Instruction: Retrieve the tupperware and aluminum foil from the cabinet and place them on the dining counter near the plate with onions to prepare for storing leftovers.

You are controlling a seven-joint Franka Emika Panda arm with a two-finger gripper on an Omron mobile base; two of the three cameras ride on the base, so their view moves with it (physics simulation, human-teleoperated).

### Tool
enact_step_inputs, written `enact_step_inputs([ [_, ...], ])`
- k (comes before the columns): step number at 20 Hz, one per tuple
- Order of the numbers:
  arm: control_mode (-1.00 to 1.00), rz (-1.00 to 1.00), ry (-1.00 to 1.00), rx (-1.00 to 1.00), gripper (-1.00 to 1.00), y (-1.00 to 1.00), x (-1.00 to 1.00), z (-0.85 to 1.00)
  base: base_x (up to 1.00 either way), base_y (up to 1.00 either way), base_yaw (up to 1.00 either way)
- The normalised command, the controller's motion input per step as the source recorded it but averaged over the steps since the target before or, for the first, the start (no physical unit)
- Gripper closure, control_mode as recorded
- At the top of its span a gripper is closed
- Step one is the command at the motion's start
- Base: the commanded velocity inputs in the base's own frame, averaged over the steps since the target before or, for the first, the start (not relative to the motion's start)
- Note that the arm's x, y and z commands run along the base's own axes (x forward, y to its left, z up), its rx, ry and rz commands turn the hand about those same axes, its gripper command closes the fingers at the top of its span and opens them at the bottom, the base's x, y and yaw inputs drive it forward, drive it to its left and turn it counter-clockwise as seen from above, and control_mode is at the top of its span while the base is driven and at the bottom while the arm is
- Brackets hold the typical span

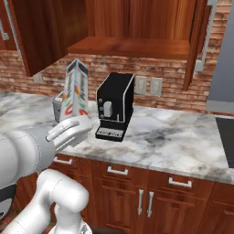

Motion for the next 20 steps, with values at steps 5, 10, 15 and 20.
enact_step_inputs([
  [5, 1.0, 0.0, 0.0, 0.0, 1.0, 0.0, 0.0, 0.0, -1.0, -0.04, -0.18],
  [10, 1.0, 0.0, 0.0, 0.0, 1.0, 0.0, 0.0, 0.0, -0.58, -0.34, -0.61],
  [15, 1.0, 0.0, 0.0, 0.0, 1.0, 0.0, 0.0, 0.0, -0.06, -0.09, -0.85],
  [20, 1.0, 0.0, 0.0, 0.0, 1.0, 0.0, 0.0, 0.0, 0.0, 0.04, -1.0],
])
